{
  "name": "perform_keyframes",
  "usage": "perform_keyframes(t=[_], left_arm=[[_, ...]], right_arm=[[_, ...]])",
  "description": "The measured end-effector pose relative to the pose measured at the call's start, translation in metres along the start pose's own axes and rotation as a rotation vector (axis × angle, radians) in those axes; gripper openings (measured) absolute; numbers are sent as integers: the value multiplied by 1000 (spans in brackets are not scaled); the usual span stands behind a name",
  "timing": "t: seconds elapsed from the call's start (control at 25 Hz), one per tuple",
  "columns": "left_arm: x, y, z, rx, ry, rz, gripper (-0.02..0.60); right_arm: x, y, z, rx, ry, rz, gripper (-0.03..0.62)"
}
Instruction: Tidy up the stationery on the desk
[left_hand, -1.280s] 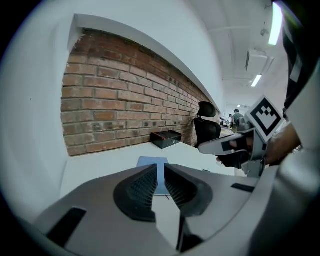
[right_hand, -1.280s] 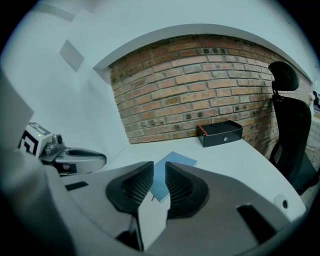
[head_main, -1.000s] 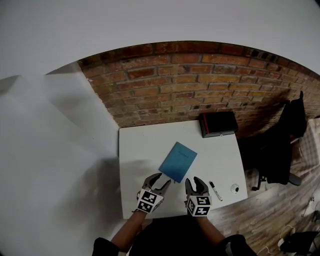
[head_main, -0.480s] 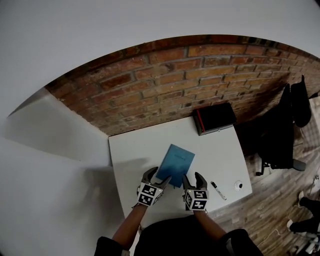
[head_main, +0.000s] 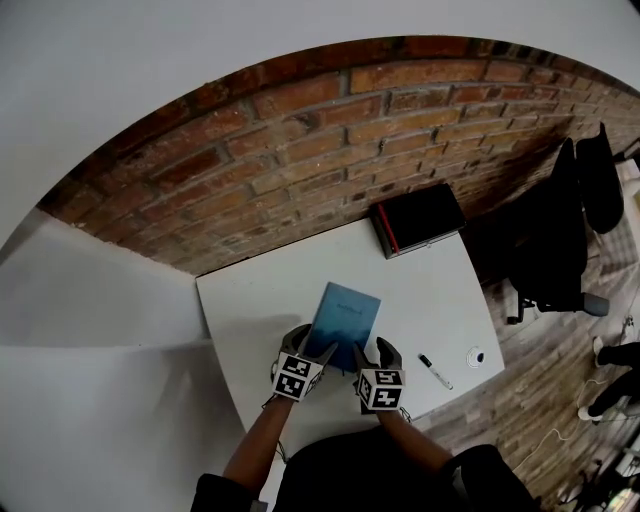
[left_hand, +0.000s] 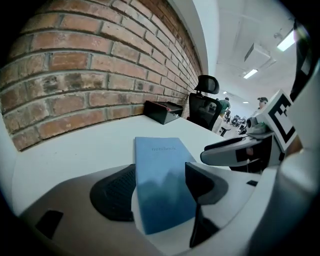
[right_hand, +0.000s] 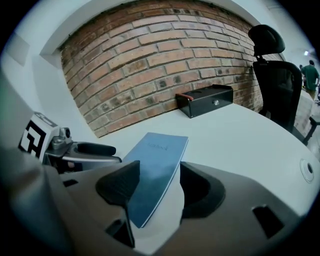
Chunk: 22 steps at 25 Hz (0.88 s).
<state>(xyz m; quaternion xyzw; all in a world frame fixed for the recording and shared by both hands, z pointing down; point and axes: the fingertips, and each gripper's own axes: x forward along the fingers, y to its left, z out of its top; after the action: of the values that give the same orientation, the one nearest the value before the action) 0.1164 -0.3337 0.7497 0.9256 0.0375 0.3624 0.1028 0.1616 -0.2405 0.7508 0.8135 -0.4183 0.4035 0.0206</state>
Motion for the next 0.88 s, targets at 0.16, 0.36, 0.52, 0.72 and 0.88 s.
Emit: perform_keyframes(t=[0.16,0.36,0.52,0.72,0.88], left_arm=[[11,5,-6,0,33,-18,299],[23,11,-9,-5,47,-30,299],[28,10,-12,-16,58,-37,299],[33,12,-21,-28,87,-29,299],[34,13,-21,-16,82,-14,298]], right_arm=[[9,-7,-5,31,23,-24,239],[18,-11,-8,26,54,-22,239],[23,-12,-11,15,76,-23,239],[29,-5,-19,4,115,8,238],[32,-3,-25,-4,135,5,238]])
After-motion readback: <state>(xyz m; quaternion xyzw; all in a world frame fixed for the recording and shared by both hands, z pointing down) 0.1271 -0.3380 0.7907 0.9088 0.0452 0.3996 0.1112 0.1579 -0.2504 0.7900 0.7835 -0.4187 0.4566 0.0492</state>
